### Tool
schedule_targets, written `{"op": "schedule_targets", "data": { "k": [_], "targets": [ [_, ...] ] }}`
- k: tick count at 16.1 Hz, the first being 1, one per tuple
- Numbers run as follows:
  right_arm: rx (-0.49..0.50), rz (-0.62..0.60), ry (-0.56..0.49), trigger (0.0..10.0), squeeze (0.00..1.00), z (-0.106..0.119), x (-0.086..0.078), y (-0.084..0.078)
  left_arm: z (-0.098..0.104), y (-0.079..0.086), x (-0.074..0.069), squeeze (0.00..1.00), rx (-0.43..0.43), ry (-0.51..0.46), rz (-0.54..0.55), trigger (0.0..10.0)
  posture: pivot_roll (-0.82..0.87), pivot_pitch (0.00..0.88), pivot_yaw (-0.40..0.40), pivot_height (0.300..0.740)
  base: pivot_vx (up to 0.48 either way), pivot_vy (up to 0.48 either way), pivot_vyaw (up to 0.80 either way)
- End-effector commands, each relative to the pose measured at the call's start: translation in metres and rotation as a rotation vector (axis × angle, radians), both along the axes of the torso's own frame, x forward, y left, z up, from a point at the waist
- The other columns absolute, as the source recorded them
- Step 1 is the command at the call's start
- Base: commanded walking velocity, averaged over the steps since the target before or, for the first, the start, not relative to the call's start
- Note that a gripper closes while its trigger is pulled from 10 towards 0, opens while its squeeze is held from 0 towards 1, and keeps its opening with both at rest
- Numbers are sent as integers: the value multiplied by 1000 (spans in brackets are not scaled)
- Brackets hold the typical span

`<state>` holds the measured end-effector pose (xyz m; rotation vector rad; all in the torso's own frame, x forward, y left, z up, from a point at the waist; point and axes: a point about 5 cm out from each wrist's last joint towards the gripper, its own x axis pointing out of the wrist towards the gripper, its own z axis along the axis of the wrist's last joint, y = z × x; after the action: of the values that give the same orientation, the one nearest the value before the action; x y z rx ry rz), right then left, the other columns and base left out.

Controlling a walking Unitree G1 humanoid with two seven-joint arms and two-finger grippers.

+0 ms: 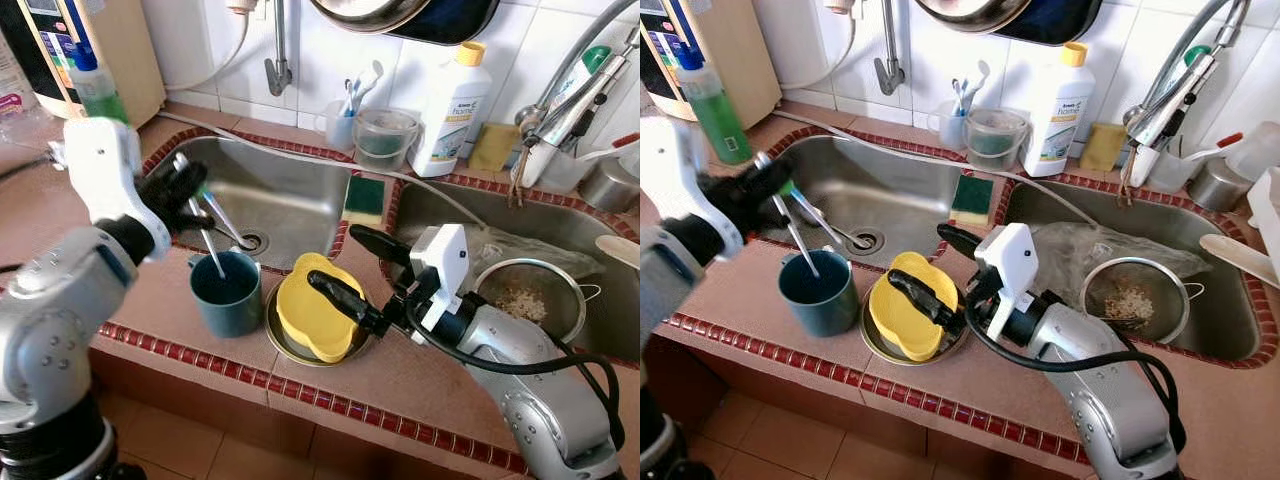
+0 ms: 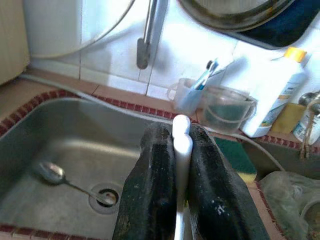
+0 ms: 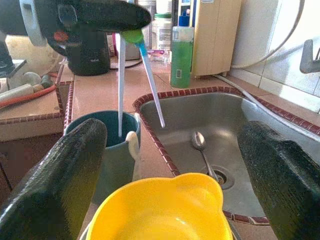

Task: Kitchen organization

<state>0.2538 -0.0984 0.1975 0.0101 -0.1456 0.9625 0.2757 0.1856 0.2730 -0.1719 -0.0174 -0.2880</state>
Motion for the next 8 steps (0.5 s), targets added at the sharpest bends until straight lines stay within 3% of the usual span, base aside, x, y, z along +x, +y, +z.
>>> {"op": "schedule_targets", "data": {
  "k": [1, 8],
  "targets": [
    [-8, 1, -6, 10000, 0, 1, 2, -1, 12, 2, -2, 0, 10, -42, -25, 10000, -27, 76, -33, 740, 0, 0, 0],
    [-6, 13, -12, 10000, 0, 2, 4, 2, 43, 18, 3, 0, 33, -135, -8, 10000, -23, 56, -38, 740, 0, 0, 0]
  ]
}}
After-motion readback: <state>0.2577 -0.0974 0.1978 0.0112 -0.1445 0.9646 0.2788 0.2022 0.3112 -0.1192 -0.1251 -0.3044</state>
